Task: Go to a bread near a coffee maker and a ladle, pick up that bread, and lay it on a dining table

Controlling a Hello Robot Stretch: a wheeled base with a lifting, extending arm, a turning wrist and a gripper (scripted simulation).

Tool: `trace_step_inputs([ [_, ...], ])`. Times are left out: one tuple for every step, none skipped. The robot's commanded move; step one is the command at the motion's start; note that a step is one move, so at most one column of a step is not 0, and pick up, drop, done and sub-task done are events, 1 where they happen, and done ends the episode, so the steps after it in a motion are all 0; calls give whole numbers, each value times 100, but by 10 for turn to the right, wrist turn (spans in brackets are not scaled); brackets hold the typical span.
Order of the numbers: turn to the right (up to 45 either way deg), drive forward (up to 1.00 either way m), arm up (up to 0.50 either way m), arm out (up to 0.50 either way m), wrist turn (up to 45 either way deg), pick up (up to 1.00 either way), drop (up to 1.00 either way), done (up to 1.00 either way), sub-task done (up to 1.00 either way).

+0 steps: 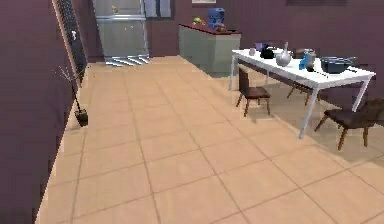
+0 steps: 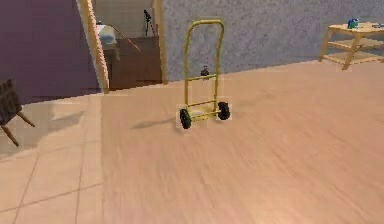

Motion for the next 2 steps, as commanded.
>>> trace_step_inputs([
  [0, 100, 0, 0, 0, 0, 0, 0, 0],
  [0, 100, 0, 0, 0, 0, 0, 0, 0],
])
